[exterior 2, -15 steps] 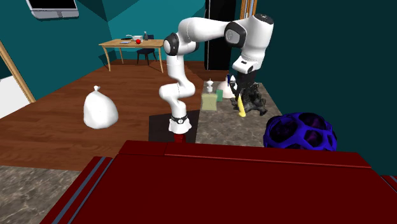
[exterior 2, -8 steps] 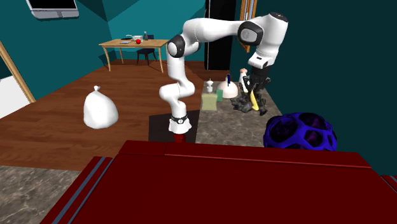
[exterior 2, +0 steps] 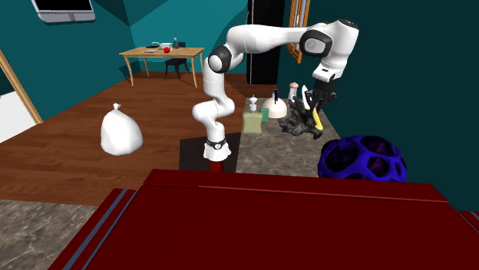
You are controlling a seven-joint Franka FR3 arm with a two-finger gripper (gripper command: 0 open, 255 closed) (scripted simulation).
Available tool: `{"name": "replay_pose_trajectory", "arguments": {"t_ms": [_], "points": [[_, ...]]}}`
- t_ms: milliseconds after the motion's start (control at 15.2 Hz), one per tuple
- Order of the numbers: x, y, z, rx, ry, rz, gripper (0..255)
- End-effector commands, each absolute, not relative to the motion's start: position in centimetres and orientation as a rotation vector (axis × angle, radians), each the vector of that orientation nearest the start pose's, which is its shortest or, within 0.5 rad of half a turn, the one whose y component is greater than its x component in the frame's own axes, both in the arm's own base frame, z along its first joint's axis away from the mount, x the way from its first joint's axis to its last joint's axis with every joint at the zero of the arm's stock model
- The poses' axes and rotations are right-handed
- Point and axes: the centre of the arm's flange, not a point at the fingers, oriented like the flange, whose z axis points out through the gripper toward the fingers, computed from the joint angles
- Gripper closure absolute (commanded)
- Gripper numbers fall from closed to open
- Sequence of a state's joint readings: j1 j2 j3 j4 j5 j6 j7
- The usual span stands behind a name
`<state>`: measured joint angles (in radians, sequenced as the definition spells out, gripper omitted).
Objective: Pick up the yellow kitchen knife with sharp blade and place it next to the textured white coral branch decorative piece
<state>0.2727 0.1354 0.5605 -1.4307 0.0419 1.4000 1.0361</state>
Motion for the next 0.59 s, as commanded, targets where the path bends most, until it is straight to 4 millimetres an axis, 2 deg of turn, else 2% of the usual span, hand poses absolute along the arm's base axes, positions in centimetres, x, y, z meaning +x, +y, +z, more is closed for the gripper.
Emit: {"name": "replay_pose_trajectory", "arguments": {"t_ms": [0,528], "points": [[39.6,41.2,60.0,-3.162,0.315,0.283,255],[39.6,41.2,55.8,-3.162,0.315,0.283,255]]}}
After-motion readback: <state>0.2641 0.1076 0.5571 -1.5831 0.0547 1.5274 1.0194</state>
